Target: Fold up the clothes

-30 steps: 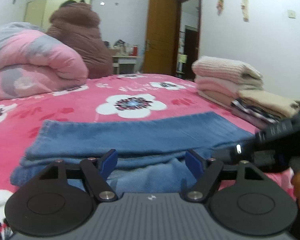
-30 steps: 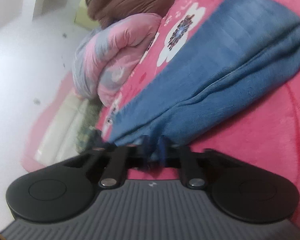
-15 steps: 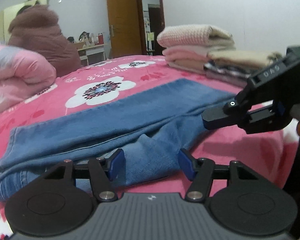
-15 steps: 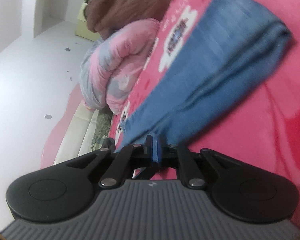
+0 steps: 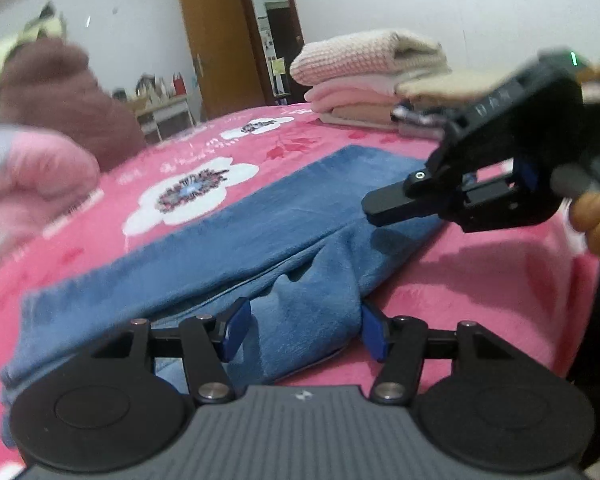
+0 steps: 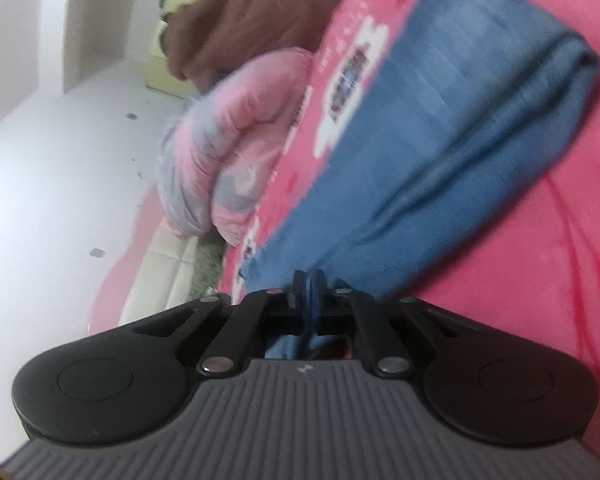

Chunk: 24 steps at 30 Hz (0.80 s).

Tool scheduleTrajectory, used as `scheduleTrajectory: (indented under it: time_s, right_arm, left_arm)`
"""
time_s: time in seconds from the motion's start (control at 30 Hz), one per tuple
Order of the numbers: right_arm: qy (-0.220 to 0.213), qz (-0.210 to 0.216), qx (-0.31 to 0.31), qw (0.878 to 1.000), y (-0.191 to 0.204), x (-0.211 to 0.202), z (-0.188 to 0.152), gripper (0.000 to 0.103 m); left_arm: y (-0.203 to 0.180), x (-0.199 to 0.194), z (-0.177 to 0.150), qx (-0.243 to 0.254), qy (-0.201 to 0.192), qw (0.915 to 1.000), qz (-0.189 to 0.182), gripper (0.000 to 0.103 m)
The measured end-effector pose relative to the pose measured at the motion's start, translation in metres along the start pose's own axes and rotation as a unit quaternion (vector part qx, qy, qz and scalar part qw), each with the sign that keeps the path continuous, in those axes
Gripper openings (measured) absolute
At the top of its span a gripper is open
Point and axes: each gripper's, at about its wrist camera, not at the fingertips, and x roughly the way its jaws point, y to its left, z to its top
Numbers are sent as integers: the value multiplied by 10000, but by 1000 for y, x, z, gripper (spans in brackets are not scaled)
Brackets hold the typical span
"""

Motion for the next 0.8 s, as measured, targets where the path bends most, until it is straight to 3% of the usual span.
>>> scheduleTrajectory:
  time_s: [0.13,0.3,0.37,0.4,0.57,0.6,0.63,0.73,0.8]
  right_arm:
    - [-31,-23,-61,10000,2,-1,8,0]
    - [494,73,253,9984,-4,0,1,9]
    - [598,-49,250,9979,-5,0,-3,29]
    - [574,-49,232,9981,-4,1,-1,31]
    - [452,-47,144,9989,-1,7,4,28]
    - [428,-47,126,9990,0,9,5,24]
    - [404,-47,108,9991,0,10,6,12]
    - [331,-46,55,9994,2,13,10,4]
    - [279,-6,-2,9996,5,14,13,3]
  left_arm:
    - [28,-11,3,-863,-96,9952,-459,59]
    - [27,-5,6,-685,-23,9970,-351,59]
    - [23,-1,7,-548,15,9980,-304,59]
    - [21,2,7,-463,55,9986,-248,59]
    - [19,7,9,-379,161,9991,-99,61]
    - [21,6,10,-443,147,9989,-101,61]
    - [24,4,12,-540,129,9984,-127,61]
    - [41,-3,16,-1107,41,9929,-437,60]
    - [57,-6,18,-1694,22,9827,-750,59]
